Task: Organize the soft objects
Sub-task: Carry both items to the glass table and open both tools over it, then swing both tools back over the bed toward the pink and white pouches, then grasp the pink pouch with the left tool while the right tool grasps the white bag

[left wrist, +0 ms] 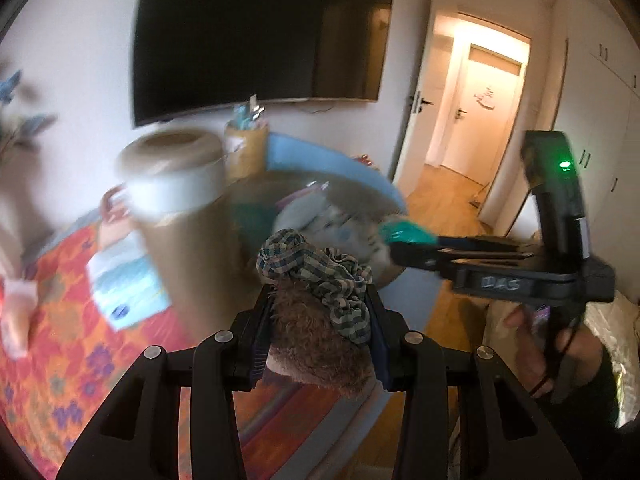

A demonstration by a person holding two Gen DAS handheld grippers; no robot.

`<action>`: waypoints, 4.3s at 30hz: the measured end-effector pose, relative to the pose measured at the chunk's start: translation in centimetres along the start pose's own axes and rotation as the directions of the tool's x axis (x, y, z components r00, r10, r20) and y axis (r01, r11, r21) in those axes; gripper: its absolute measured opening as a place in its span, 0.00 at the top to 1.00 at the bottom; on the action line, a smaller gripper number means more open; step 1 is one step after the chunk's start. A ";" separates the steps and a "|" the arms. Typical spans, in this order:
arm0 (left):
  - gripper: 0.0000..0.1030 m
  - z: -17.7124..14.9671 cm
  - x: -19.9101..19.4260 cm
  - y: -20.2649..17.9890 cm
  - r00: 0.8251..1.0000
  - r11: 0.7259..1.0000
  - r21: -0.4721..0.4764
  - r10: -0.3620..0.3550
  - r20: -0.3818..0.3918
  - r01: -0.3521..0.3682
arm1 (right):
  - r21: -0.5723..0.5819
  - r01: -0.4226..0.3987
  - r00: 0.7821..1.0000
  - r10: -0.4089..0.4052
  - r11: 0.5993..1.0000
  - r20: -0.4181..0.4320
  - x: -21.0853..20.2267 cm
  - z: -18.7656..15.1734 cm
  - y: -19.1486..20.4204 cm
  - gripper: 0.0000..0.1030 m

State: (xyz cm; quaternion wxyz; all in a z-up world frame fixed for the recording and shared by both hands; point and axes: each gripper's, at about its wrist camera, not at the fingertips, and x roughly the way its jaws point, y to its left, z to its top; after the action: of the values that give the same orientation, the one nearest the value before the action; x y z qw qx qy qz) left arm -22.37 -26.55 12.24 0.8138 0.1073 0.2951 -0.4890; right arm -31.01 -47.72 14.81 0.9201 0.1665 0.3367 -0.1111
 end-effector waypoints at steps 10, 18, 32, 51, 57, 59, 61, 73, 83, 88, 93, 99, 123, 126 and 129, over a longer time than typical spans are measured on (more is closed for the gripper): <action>0.61 6.2 6.0 -5.0 0.992 0.993 0.008 0.116 0.041 -0.116 | 0.127 0.025 0.997 -0.035 0.992 0.075 2.3 6.5 -4.9 0.55; 0.61 8.3 10.9 -4.2 0.977 0.976 -0.065 0.210 0.037 -0.207 | 0.125 0.087 0.996 -0.089 0.988 0.009 7.8 11.4 -7.8 0.55; 0.55 9.6 15.7 -2.1 0.944 0.938 -0.101 0.330 -0.028 -0.331 | 0.034 0.111 0.989 -0.107 0.993 -0.097 14.3 13.7 -7.2 0.51; 0.15 6.7 13.2 -5.5 0.977 0.984 0.033 0.172 0.130 -0.177 | 0.205 0.077 0.997 -0.081 0.976 0.012 6.7 11.3 -10.6 0.21; 0.14 3.9 10.2 -9.1 0.981 0.981 0.135 0.119 0.154 -0.140 | 0.257 0.062 0.995 -0.080 0.964 0.059 2.1 7.4 -11.2 0.15; 0.14 2.7 9.1 -10.6 0.989 0.974 0.205 0.069 0.130 -0.095 | 0.261 0.058 0.994 -0.079 0.964 0.070 0.7 6.1 -11.1 0.15; 0.14 1.7 7.8 -11.6 0.993 0.963 0.263 0.032 0.110 -0.060 | 0.251 0.071 0.993 -0.093 0.965 0.076 -0.7 4.9 -10.7 0.15; 0.14 -3.0 -1.0 -7.5 0.999 0.956 0.290 -0.046 0.002 0.044 | 0.002 -0.027 0.987 0.027 1.000 0.157 -4.8 0.0 -2.0 0.15; 0.00 -4.7 -11.0 1.9 0.968 0.961 0.157 0.205 0.144 -0.227 | -0.243 -0.251 0.919 0.309 0.937 0.243 -5.5 -1.3 10.1 0.00; 0.00 -5.6 -15.0 10.3 0.913 0.927 -0.051 0.375 0.159 -0.372 | -0.392 -0.299 0.918 0.375 0.870 0.131 -2.5 -2.5 19.6 0.00; 0.00 -6.8 -15.3 19.9 0.836 0.821 -0.255 0.543 0.071 -0.511 | -0.472 -0.273 0.955 0.297 0.838 -0.024 3.7 -4.1 27.4 0.00; 0.00 -9.7 -11.6 27.8 0.774 0.713 -0.331 0.626 -0.097 -0.619 | -0.510 -0.237 0.970 0.176 0.827 -0.166 11.3 -3.2 32.9 0.00; 0.00 -14.1 -10.0 32.7 0.787 0.635 -0.483 0.572 -0.231 -0.603 | -0.393 -0.119 0.961 0.006 0.912 -0.278 24.1 -4.4 34.6 0.00; 0.00 -14.2 -10.1 32.9 0.792 0.632 -0.496 0.564 -0.233 -0.595 | -0.394 -0.119 0.961 0.006 0.912 -0.278 23.9 -4.5 34.7 0.00; 0.00 -14.2 -10.2 33.1 0.796 0.627 -0.508 0.558 -0.236 -0.590 | -0.394 -0.119 0.961 0.005 0.911 -0.278 23.9 -4.6 34.7 0.00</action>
State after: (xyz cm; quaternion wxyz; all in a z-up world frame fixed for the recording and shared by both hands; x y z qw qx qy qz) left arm -2.76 4.03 2.98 0.9124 -0.0326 0.3973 -0.0928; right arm -4.82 -16.28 3.88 0.8828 -0.0043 0.4694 0.0149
